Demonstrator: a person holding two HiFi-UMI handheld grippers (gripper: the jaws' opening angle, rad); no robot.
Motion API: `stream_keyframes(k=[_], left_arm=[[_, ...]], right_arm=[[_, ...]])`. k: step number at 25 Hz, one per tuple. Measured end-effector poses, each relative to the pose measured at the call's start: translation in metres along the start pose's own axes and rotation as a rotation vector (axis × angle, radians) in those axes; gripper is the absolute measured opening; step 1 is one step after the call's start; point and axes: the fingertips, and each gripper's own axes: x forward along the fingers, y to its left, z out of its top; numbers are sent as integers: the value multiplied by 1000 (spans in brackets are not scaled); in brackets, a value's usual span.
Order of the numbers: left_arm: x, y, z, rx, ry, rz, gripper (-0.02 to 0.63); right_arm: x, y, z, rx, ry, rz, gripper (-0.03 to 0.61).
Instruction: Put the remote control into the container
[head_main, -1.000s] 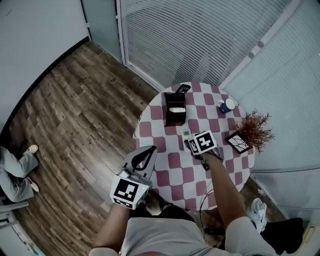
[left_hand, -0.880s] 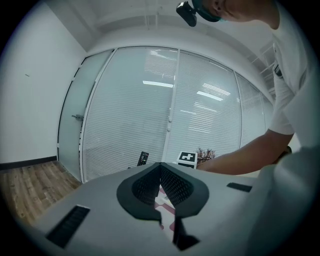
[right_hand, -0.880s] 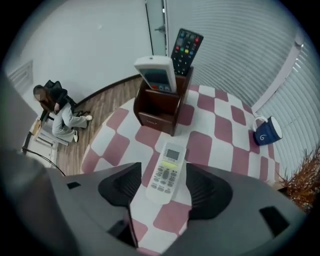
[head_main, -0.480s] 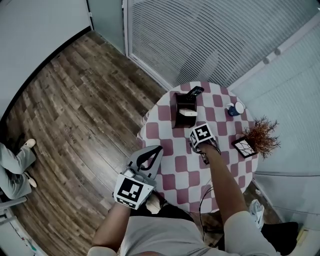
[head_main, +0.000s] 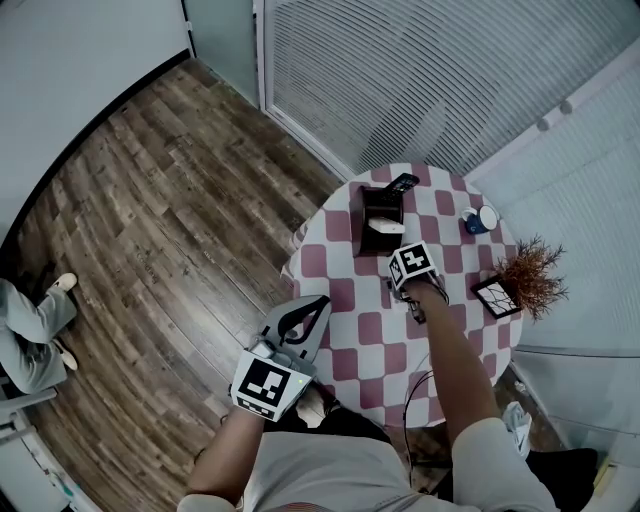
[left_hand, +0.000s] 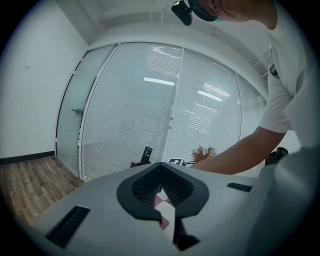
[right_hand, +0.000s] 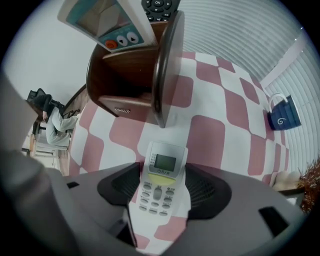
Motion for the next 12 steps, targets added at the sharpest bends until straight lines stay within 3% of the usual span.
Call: stream_keyframes(k=[4, 12], left_arm=[[-3, -3, -1, 6, -1, -3, 9], [-3, -12, 1, 4, 3, -19, 9]], right_arm=[[-2, 0, 0, 4, -14, 10, 265], [-29, 2, 2, -12, -195, 12, 233]])
